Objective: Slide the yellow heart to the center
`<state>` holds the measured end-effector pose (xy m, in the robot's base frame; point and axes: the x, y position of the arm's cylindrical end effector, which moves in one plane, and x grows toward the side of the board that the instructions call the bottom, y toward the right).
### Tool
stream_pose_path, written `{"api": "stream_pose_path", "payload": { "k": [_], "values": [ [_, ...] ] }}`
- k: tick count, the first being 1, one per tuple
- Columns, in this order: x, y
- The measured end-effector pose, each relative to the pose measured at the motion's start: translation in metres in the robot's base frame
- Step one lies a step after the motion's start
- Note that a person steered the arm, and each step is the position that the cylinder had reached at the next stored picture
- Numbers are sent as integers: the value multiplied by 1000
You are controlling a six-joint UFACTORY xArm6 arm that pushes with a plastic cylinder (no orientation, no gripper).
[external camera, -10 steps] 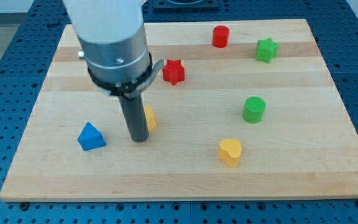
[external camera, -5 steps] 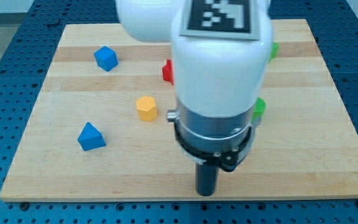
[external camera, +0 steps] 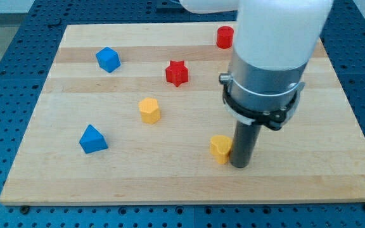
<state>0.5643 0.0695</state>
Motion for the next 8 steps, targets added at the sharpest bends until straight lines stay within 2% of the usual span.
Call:
{"api": "stream_pose_path", "payload": {
  "k": [2,4,7,8],
  "values": [
    [0,-47],
    [-9,-57],
    [-108,-54],
    [-88,-56]
  ]
}}
